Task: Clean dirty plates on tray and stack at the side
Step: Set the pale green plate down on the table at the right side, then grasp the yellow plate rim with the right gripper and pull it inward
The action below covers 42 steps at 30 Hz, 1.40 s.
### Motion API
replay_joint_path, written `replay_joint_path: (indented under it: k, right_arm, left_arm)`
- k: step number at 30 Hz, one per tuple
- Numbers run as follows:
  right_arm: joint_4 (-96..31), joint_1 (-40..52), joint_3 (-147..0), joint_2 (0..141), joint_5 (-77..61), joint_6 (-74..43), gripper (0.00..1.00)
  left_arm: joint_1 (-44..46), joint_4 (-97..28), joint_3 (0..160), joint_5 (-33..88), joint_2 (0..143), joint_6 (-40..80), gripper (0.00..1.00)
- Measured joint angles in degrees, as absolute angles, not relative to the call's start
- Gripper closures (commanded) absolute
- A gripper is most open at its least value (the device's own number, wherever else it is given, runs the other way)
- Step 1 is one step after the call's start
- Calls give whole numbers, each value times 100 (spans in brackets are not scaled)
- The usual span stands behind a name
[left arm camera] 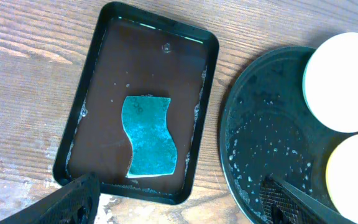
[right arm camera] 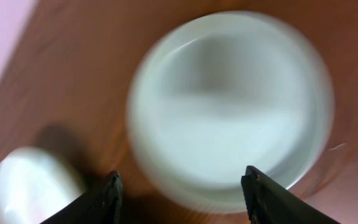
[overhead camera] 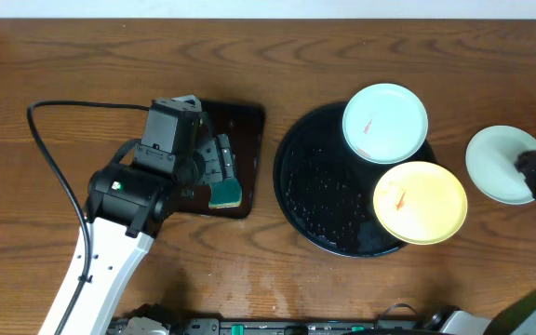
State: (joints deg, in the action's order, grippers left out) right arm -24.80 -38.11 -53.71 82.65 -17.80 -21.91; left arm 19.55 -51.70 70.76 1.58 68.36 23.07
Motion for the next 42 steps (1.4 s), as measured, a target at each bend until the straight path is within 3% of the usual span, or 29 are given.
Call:
replay_joint_path:
  k: [4,8,13,15,19,25,27,30,35,36,42]
  right_arm:
    - [-3555,-2943,-5422,7371,-1723,-2099,43]
    - [-4766,-1914,-5437,7004,-681,-2060,44]
    - [-5002,-1267,-5210,7179,635,-2213,46]
    - [-4884,-1214,-5022,7260,869,-2257,47]
    - [-4482,-1208,-4641,7577,1229,-2333,64]
    - [-4342,-1203,-4536,7898,1157,-2379,75]
    - [-4342,-1201,-4534,7944,1109,-2386,75]
    - [-4377,-1201,-4534,7948,1048,-2375,64]
    - [-4182,-1201,-4381,7948,976,-2370,88]
    - [-4099,-1201,-4322,7948,972,-2377,99]
    - [-4121,-1201,-4237,7863,685,-2357,99]
  left_arm:
    - [1955,-5168,7076,158,6836,2307,17]
    - [1955,-5168,7076,156,6836,2307,17]
    - [1955,-5170,7076,158,6836,2305,17]
    - [1955,-5168,7076,156,6836,2305,17]
    - [1955,-5168,7076,156,6836,2305,17]
    - [1955,-5168,7076,156,6836,2305,17]
    - [1955,-5168,7076,156,6836,2305,17]
    - [1955,-5168,7076,156,6836,2305,17]
    - [1955,-5168,7076,158,6836,2307,17]
    - [1955,-5168,7076,156,6836,2305,17]
    - [1955,-5168,7076,156,6836,2305,17]
